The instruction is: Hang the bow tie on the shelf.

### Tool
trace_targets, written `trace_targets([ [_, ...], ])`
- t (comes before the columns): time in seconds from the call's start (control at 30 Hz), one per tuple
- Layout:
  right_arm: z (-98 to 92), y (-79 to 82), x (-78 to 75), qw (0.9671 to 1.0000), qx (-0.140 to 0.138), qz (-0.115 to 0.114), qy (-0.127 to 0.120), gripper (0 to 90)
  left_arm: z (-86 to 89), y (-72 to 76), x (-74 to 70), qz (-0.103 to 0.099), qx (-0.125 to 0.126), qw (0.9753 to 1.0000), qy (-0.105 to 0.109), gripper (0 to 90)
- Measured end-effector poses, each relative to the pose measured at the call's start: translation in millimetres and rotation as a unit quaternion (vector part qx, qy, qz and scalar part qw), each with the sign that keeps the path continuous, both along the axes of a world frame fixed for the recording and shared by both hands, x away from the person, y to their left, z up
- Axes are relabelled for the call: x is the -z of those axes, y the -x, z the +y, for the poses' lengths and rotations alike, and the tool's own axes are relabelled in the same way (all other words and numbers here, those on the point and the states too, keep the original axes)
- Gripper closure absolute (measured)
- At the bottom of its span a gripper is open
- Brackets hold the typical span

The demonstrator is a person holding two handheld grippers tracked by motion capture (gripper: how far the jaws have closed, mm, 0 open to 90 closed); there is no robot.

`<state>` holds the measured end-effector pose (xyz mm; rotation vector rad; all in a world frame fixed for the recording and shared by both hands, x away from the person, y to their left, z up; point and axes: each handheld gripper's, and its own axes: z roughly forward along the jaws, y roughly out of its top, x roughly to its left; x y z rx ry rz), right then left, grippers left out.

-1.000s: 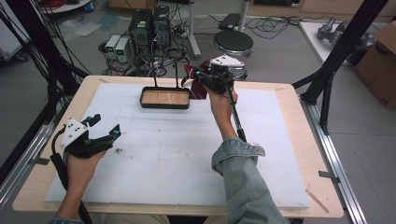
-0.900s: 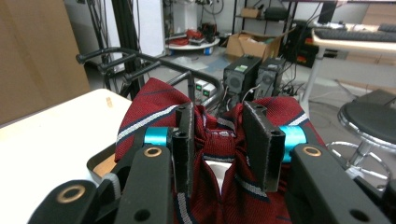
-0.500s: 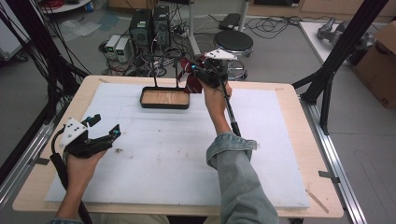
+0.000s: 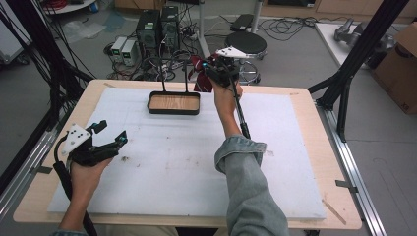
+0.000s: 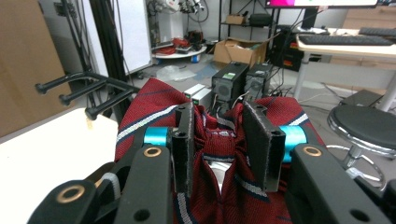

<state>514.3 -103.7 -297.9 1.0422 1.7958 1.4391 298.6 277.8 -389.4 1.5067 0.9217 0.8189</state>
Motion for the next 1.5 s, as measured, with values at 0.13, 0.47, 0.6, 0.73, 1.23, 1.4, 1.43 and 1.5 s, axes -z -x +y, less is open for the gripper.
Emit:
trace_targets([
  [0.13, 1.7, -4.5, 1.2, 0.9999, 0.004, 0.01, 0.008, 65.3, 0.4, 0.1, 0.0, 0.0, 0.0, 1.0, 0.0, 19.7],
  [0.47, -5.5, -14.3, 12.2, 0.9983, 0.005, 0.052, 0.025, 65.1, 0.3, 1.1, 0.1, 0.0, 0.0, 1.0, -0.001, 19.7],
  [0.6, -7.5, -17.6, 18.5, 0.997, -0.012, 0.068, 0.035, 64.8, -0.8, 0.4, 0.9, 0.001, 0.001, 1.0, -0.002, 19.7],
  [0.73, -5.3, -19.2, 25.2, 0.9958, -0.017, 0.078, 0.046, 64.7, -1.2, 0.2, 1.1, 0.0, 0.0, 1.0, -0.003, 19.8],
  [1.23, 10.8, -20.0, 42.7, 0.9924, -0.034, 0.089, 0.078, 62.9, -0.4, 0.6, 0.7, 0.0, -0.002, 1.0, 0.0, 19.7],
  [1.4, 12.7, -20.1, 44.0, 0.9922, -0.03, 0.088, 0.083, 61.6, 0.2, 0.9, 0.5, 0.0, -0.002, 1.0, -0.001, 19.8],
  [1.43, 13.1, -19.9, 43.9, 0.9922, -0.03, 0.086, 0.085, 60.8, 0.1, 0.9, 0.5, 0.0, -0.002, 1.0, -0.001, 19.7],
  [1.5, 14.0, -18.9, 42.9, 0.9924, -0.027, 0.083, 0.087, 59.0, -0.1, 0.9, 0.5, 0.001, -0.002, 1.0, -0.001, 19.8],
])
